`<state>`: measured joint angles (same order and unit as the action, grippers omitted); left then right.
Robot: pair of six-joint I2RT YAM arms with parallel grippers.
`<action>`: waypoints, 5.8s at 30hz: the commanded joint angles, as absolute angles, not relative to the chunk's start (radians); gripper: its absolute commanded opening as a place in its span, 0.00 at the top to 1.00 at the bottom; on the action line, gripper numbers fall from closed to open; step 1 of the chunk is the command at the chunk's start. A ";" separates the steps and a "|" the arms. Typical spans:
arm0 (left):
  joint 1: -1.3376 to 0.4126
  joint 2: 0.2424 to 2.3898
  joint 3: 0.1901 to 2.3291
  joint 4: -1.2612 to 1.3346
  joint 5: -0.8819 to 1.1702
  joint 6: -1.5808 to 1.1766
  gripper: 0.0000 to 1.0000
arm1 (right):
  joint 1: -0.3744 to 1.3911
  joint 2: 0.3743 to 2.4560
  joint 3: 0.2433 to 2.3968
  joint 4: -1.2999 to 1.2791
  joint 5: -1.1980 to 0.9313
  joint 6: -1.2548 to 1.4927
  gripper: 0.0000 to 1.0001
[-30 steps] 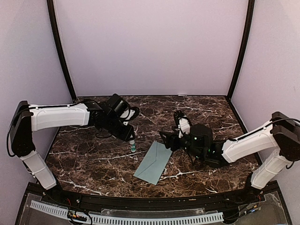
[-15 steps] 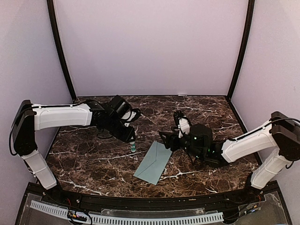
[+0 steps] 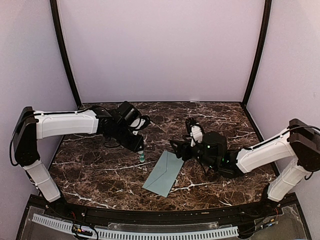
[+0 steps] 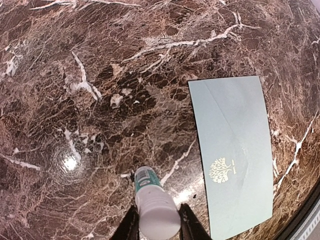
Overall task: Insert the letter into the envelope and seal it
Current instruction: Close the solid glue cap on the solid glue.
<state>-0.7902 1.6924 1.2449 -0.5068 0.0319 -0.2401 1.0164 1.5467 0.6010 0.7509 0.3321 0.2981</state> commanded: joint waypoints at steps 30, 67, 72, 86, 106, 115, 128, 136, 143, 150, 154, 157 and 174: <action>-0.804 1.684 1.298 -0.579 0.011 -0.240 0.78 | 1.004 1.570 0.609 0.790 0.296 0.323 0.35; -0.804 1.717 1.289 -0.567 -0.003 -0.235 0.78 | 0.999 1.569 0.611 0.786 0.288 0.327 0.35; -0.805 1.717 1.290 -0.558 -0.003 -0.237 0.78 | 0.997 1.571 0.611 0.782 0.287 0.327 0.35; -0.805 1.732 1.287 -0.570 0.025 -0.236 0.79 | 0.996 1.575 0.612 0.781 0.284 0.330 0.35; -0.813 1.773 1.310 -0.661 -0.051 -0.210 0.79 | 0.994 1.578 0.614 0.779 0.277 0.337 0.35; -0.815 1.781 1.316 -0.689 -0.038 -0.209 0.81 | 0.994 1.578 0.617 0.776 0.272 0.340 0.35; -0.815 1.796 1.346 -0.744 -0.016 -0.209 0.82 | 0.994 1.576 0.617 0.779 0.261 0.344 0.36; -0.815 1.803 1.336 -0.719 0.032 -0.204 0.82 | 0.994 1.568 0.614 0.780 0.258 0.346 0.36; -0.812 1.818 1.317 -0.698 0.080 -0.207 0.84 | 0.994 1.553 0.613 0.769 0.258 0.345 0.36; -0.808 1.824 1.284 -0.670 0.114 -0.211 0.85 | 0.994 1.528 0.611 0.755 0.263 0.341 0.37; -0.808 1.837 1.270 -0.675 0.113 -0.202 0.86 | 0.994 1.521 0.611 0.749 0.265 0.336 0.37; -0.808 1.845 1.261 -0.682 0.103 -0.195 0.86 | 0.994 1.515 0.610 0.747 0.268 0.336 0.37; -0.816 1.881 1.239 -0.699 0.107 -0.184 0.87 | 0.994 1.499 0.607 0.738 0.279 0.333 0.37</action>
